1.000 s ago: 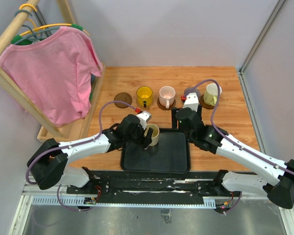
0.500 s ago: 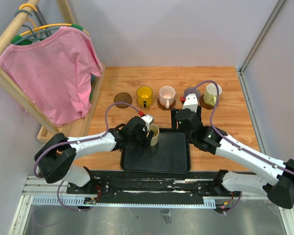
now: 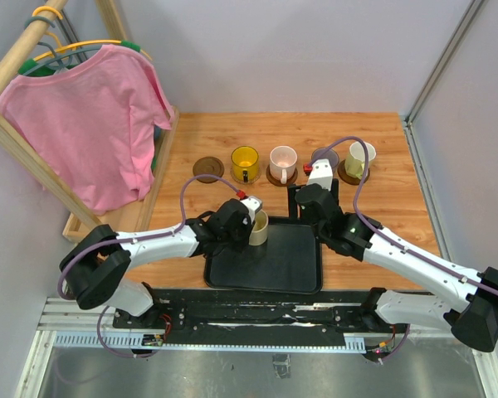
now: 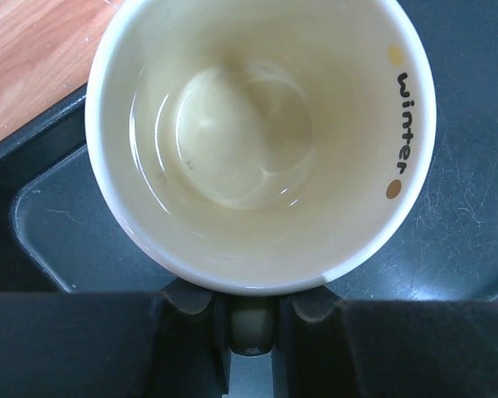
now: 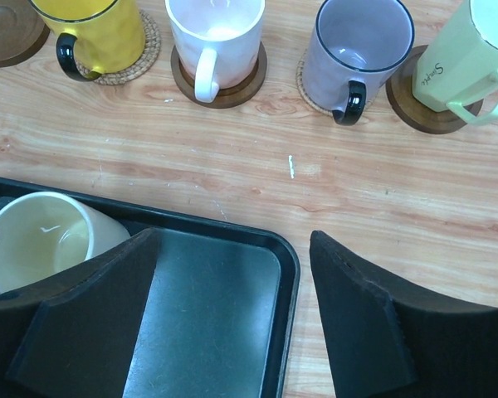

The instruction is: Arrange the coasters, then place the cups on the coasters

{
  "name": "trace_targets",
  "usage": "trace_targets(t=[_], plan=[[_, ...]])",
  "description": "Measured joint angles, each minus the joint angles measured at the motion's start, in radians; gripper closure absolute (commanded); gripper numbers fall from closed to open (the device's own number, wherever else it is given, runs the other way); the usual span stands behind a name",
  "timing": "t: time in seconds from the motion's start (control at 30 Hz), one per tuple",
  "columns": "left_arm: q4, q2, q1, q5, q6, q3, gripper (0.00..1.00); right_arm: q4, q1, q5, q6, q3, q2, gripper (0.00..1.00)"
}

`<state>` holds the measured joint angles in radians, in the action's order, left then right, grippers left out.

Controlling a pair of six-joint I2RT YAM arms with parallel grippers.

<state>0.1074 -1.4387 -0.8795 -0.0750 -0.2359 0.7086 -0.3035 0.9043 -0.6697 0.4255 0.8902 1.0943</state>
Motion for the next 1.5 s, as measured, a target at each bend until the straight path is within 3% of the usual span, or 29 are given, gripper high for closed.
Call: trace_targets(t=[0.4,0.57,0.73,1.17,1.5], plan=[[0.046,0.124,-0.008,-0.036,-0.005,-0.019,0.99,0.004,0.0,0.014,0.017,-0.007,0.0,0.25],[0.044,0.235,-0.008,-0.13,-0.003,-0.019,0.99,0.008,0.0,0.014,0.018,-0.022,0.0,0.26],[0.037,0.243,0.015,-0.236,0.024,-0.005,0.99,0.008,0.0,0.011,0.019,-0.043,-0.005,0.26],[-0.02,0.072,0.362,-0.204,0.062,0.089,0.99,-0.001,-0.011,-0.023,0.02,-0.083,-0.07,0.27],[-0.098,-0.104,0.502,-0.183,0.071,0.201,0.99,-0.001,-0.019,-0.023,0.018,-0.085,-0.066,0.27]])
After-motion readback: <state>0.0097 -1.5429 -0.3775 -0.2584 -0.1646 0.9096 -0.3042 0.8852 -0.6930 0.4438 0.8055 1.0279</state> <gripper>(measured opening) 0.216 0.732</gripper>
